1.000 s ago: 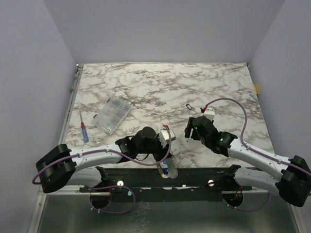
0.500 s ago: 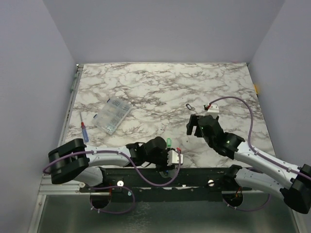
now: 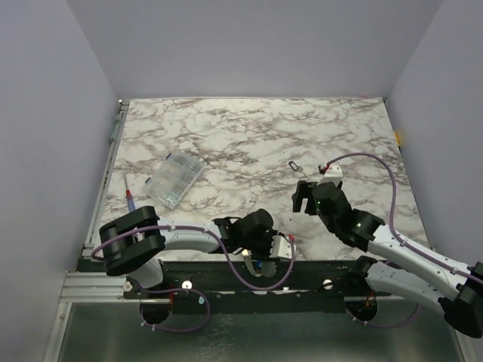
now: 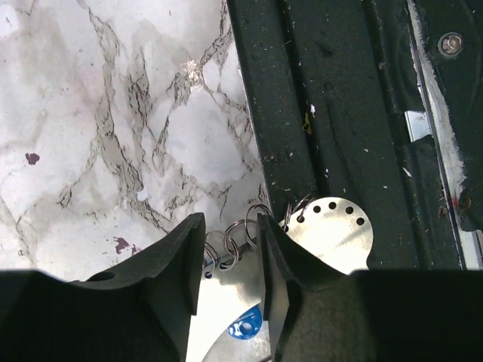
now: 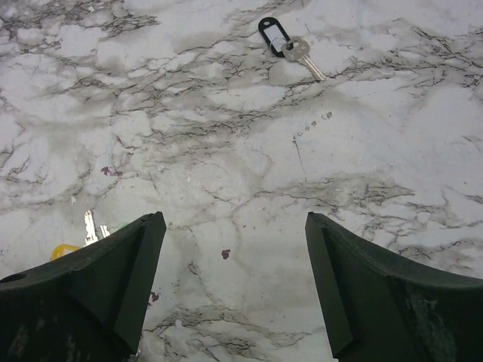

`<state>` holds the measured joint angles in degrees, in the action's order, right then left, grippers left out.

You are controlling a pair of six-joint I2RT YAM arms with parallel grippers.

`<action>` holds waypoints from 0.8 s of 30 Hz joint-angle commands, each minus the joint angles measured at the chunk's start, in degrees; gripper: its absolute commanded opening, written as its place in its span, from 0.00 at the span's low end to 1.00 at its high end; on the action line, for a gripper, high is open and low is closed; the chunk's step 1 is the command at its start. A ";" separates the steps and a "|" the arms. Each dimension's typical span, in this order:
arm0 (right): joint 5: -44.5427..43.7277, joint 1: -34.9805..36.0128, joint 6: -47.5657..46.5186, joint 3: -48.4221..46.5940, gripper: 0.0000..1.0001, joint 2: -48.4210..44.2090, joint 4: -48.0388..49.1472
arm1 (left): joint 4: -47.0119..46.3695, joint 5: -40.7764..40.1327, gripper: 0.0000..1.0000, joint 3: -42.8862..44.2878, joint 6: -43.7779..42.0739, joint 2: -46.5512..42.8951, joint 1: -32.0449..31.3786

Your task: Put the keys on the keyring

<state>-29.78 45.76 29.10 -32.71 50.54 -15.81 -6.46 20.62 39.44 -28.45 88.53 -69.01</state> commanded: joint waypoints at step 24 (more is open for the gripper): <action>0.79 0.12 -1.77 1.95 0.86 -2.47 1.40 | 6.37 5.28 0.06 4.14 -0.24 3.52 -0.23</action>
<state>-29.28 45.76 27.79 -31.64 48.95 -15.07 -2.00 23.55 43.33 -29.26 92.01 -69.01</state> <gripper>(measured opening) 0.861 0.064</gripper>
